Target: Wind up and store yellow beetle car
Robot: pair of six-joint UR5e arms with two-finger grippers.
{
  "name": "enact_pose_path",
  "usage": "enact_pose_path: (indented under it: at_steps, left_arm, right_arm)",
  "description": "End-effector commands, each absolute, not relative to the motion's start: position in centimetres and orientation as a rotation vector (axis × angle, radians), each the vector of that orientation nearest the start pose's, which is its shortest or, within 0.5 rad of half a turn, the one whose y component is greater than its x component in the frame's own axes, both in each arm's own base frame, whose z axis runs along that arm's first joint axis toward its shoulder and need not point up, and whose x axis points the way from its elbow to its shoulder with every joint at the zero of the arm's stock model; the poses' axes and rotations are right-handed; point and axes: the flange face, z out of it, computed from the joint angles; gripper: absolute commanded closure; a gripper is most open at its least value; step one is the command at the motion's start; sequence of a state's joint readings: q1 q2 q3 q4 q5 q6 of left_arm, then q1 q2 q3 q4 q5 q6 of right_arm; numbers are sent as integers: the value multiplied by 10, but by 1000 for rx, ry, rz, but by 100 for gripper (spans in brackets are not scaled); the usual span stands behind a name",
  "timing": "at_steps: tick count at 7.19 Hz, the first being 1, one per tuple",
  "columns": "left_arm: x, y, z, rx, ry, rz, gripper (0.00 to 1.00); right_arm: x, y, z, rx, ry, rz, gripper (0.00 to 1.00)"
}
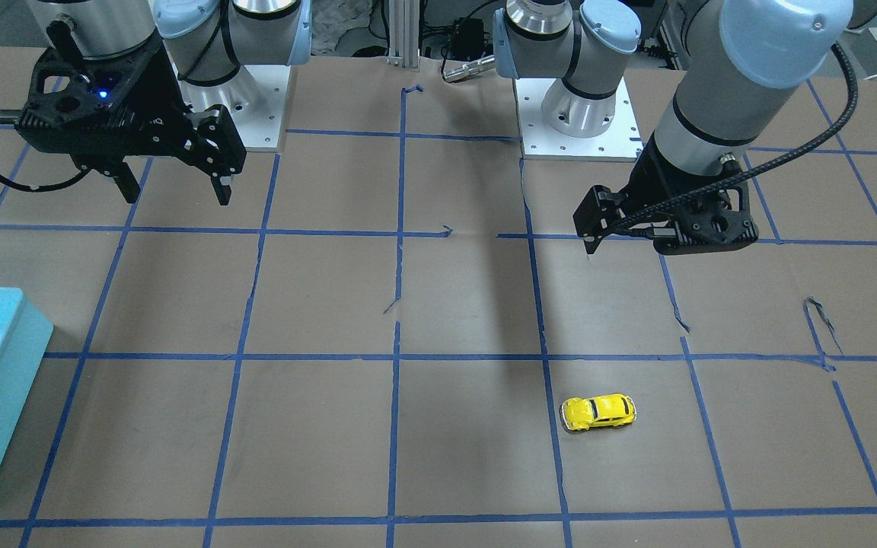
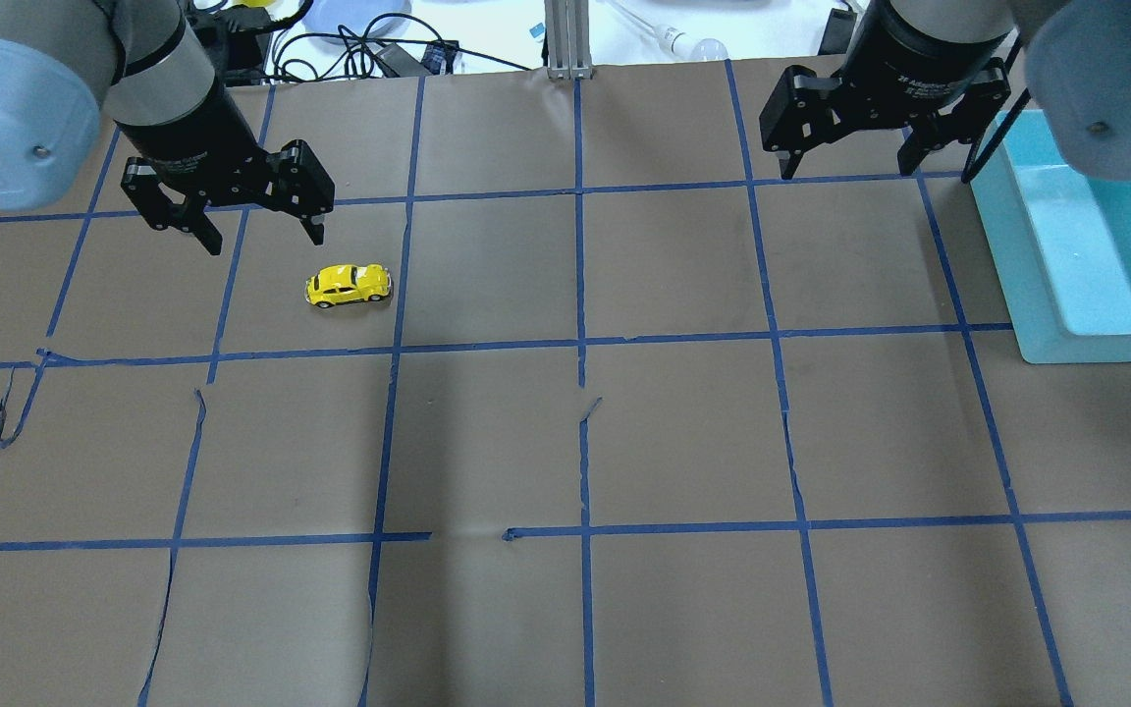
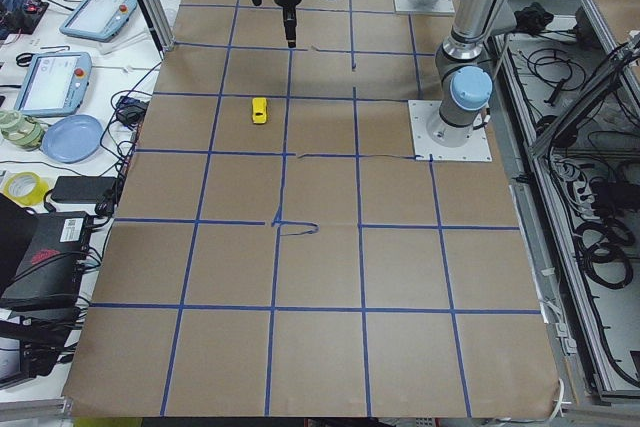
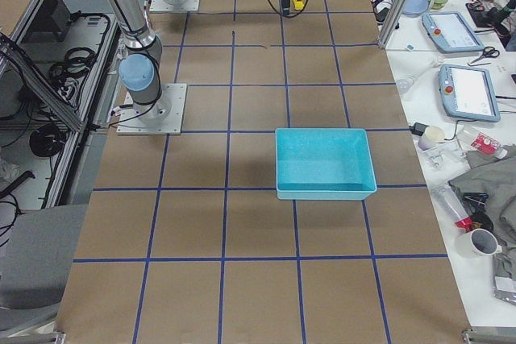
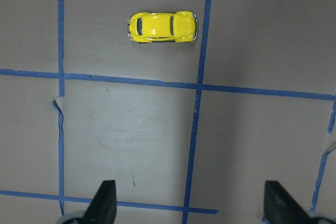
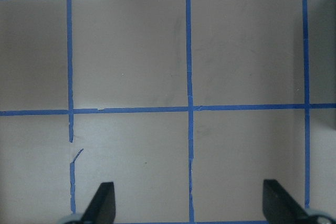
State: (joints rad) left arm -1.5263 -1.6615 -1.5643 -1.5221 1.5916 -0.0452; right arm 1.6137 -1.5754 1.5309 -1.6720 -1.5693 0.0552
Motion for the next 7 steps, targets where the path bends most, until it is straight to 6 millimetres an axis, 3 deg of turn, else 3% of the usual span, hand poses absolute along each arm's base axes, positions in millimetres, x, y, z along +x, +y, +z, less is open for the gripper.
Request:
enact_pose_path:
  at_steps: [1,3,5,7]
  left_arm:
    - [-107,-531,450,-143,3116,53,0]
    - [-106,-536,463,-158,3125,-16,0]
    - [-106,-529,475,-158,3114,-53,0]
    - [-110,-525,469,-151,3121,-34,0]
  right_arm:
    - [155,-497,521,19,3125,-228,0]
    - [155,-497,521,19,3125,-228,0]
    - [155,-497,521,19,3125,-228,0]
    - [155,-497,521,19,3125,-228,0]
